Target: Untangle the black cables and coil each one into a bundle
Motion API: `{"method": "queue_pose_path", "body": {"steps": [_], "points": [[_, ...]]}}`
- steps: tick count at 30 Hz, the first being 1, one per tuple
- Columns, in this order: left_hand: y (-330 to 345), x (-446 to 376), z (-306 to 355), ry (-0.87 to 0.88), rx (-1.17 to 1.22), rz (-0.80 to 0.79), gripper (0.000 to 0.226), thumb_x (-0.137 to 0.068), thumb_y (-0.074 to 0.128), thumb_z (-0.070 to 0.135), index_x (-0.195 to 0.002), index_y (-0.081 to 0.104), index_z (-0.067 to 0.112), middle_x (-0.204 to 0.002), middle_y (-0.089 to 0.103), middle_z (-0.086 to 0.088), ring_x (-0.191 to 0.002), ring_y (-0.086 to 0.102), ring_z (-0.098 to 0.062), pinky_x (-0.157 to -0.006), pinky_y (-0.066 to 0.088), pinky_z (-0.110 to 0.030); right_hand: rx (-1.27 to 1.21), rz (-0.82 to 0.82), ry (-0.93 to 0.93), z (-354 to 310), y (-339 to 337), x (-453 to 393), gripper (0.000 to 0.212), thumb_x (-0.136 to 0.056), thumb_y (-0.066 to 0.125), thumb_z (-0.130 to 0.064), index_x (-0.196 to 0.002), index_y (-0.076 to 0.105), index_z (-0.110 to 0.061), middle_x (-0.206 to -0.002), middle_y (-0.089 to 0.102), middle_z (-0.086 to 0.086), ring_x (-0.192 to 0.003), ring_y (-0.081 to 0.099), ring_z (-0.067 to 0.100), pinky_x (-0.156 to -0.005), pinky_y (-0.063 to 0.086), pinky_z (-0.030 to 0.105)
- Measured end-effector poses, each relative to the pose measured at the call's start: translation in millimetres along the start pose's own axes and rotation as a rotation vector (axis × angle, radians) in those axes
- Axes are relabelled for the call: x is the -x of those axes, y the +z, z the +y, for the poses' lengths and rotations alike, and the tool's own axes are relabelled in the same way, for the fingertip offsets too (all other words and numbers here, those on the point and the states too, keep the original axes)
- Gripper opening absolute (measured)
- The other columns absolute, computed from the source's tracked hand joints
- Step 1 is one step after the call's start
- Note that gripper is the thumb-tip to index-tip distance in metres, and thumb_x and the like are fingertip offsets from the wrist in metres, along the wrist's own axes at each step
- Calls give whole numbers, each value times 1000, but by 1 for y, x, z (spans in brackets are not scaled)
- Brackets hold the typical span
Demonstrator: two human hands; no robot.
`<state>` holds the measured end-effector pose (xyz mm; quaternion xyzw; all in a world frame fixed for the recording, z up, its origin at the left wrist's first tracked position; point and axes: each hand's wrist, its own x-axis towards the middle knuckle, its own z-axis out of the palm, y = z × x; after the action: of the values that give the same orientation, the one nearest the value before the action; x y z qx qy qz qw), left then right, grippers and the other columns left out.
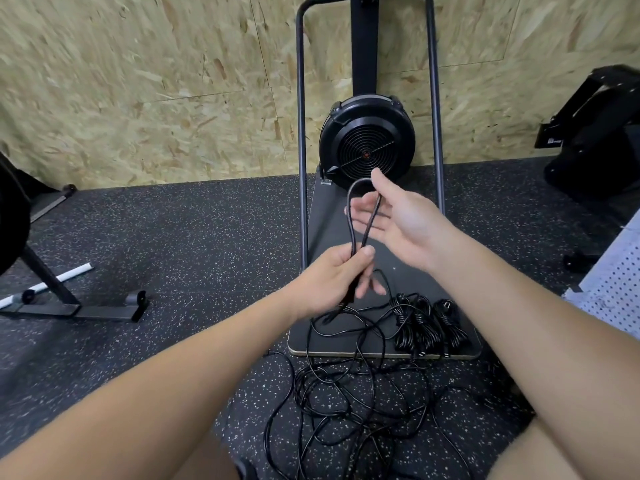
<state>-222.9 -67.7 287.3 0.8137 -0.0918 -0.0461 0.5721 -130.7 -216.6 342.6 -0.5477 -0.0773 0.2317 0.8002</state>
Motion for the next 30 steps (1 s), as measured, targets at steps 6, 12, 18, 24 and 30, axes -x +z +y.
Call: {"method": "queue_pose_path", "body": {"steps": [6,12,18,24,30], "points": [[-16,-12,4,-32,445,233,28,-119,48,31,-114,62,7,-72,52,-7,-65,57,-24,-68,55,-36,300,-135,84,44,-8,3,32,-97,44,17,-105,69,-1,-83,72,8,-83,68,29,-89,53,44],[-33,-16,8,-13,658,340,27,-117,51,33,-118,65,9,-72,42,-2,-64,46,-18,-66,47,-32,481,-493,270,80,7,15,35,-96,73,7,-130,66,1,-126,79,16,-130,71,27,-116,51,40],[-61,-20,-3,6,525,594,28,-118,48,30,-114,66,9,-66,31,4,-57,32,-14,-56,34,-29,473,-307,308,76,6,9,16,-105,75,-19,-103,66,-6,-89,69,13,-71,70,19,-73,64,36],[-98,-15,-23,-104,258,668,30,-116,50,28,-111,69,5,-65,33,5,-57,27,-15,-59,23,-35,1002,-384,3,30,-5,24,11,-98,82,-27,-96,82,-16,-74,76,6,-66,65,14,-62,50,23],[-62,-5,-12,-331,236,168,62,-94,65,79,-105,64,18,-74,42,6,-64,32,-14,-59,27,-32,551,-28,-167,22,0,12,12,-90,88,-14,-96,79,-8,-76,75,10,-67,56,21,-62,47,33]]}}
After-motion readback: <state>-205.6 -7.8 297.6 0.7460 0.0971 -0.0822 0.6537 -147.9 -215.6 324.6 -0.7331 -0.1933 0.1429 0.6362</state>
